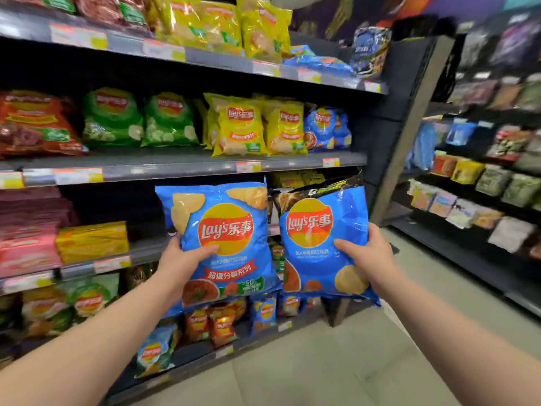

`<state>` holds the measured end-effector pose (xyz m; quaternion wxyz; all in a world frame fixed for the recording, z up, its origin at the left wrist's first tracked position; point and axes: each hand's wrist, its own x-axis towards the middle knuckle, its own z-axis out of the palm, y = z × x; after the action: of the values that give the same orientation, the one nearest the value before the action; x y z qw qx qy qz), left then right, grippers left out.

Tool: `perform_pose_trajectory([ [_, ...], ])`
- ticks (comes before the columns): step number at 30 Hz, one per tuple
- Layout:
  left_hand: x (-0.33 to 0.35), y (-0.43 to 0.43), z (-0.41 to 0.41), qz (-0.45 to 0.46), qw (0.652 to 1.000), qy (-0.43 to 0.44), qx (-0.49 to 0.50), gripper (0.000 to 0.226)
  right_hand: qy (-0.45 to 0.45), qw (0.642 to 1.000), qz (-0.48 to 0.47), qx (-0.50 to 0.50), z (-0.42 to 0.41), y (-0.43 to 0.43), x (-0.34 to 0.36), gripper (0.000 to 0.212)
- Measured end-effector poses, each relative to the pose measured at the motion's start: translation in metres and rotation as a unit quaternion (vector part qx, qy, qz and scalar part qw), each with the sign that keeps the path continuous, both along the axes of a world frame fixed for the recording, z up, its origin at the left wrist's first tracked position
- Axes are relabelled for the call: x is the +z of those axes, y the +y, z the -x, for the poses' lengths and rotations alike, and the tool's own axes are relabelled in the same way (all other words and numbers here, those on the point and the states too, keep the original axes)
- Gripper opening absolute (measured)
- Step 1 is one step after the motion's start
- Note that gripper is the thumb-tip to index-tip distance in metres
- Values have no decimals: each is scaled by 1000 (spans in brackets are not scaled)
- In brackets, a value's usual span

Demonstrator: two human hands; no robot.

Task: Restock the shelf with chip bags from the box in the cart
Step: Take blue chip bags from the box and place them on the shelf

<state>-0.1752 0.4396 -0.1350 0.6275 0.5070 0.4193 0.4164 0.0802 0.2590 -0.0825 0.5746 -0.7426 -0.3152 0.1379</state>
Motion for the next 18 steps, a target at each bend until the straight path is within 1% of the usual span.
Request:
perform_pose_trajectory([
  [4, 7, -6, -59, -12, 999, 8, -33, 45, 3, 999, 9, -39, -48, -15, -2, 50],
  [7, 10, 3, -97, -22, 998, 19, -53, 36, 3, 998, -4, -61, -77, -19, -2, 47],
  [10, 17, 20, -138, -26, 996, 29, -79, 52, 0, 997, -12, -74, -108, -17, 3, 45],
  [14, 30, 48, -203, -54, 993, 19, -100, 53, -34, 995, -22, -94, -155, -1, 18, 45],
  [18, 45, 86, -265, -87, 989, 23, -115, 51, -38, 992, -29, -119, -212, 30, 37, 46],
])
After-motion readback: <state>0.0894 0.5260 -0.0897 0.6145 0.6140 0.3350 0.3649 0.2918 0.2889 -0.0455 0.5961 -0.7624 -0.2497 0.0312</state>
